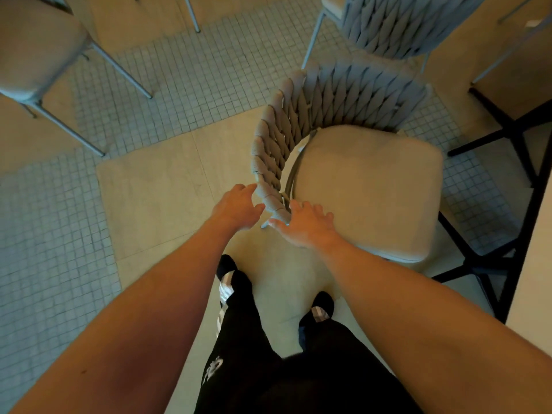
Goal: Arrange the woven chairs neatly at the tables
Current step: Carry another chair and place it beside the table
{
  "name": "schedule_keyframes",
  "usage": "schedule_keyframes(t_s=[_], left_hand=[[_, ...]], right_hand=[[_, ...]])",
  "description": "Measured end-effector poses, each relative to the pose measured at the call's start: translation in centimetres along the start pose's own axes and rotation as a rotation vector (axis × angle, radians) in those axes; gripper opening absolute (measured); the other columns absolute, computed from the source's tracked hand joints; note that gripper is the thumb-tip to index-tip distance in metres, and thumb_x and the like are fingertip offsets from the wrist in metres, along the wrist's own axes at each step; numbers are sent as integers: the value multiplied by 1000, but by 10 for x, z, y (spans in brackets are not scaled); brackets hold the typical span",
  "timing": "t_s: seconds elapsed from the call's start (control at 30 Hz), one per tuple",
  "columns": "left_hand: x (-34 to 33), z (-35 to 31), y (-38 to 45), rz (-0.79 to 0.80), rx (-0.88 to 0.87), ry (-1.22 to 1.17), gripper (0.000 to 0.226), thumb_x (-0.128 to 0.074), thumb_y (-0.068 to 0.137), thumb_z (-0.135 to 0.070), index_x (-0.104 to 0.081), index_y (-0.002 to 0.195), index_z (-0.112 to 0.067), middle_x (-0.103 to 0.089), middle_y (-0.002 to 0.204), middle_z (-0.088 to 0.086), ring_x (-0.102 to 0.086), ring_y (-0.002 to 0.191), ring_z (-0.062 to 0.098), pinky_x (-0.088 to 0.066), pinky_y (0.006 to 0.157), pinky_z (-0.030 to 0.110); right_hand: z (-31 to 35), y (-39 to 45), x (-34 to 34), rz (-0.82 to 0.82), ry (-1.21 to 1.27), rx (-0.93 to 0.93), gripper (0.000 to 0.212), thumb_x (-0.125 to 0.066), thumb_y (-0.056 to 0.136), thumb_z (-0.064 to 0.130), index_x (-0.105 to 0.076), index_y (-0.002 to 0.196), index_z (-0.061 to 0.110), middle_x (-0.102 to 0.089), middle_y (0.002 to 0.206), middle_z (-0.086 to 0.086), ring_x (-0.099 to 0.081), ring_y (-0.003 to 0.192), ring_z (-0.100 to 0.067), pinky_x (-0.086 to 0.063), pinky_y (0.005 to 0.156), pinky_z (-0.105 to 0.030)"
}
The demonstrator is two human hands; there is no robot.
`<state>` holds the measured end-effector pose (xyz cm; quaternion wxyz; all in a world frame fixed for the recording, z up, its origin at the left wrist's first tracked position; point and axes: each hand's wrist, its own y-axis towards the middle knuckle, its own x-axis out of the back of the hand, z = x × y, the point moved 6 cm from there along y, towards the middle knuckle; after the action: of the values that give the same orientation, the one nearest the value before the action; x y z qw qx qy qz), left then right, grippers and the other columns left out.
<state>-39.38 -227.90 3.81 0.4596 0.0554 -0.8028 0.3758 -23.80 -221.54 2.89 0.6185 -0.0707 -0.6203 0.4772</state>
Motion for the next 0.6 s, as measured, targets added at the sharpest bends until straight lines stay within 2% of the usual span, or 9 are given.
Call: schedule_keyframes(t_s=[0.2,0.4,0.6], left_hand=[[45,42,21,41,-75,66,65,-50,99,-48,-28,156,-24,-35,156,7,-39,140,30,-40,109,48],[91,73,37,94,-179,128,60,-51,100,-44,-34,154,-23,-40,153,11,-39,139,30,-38,111,48],[117,82,59,144,-266,187,58,-51,101,-42,-35,153,-22,-40,153,10,-39,139,30,-37,112,44]], right_hand=[[44,11,11,-1,40,-68,84,-34,92,81,-38,149,20,-44,154,-8,-38,140,-35,-32,110,-57],[88,25,14,-27,162,-137,86,-40,91,80,-31,156,25,-42,156,-10,-37,141,-38,-31,111,-59],[119,45,34,-82,212,-207,89,-36,93,80,-29,157,19,-40,157,-10,-37,142,-38,-31,112,-62]])
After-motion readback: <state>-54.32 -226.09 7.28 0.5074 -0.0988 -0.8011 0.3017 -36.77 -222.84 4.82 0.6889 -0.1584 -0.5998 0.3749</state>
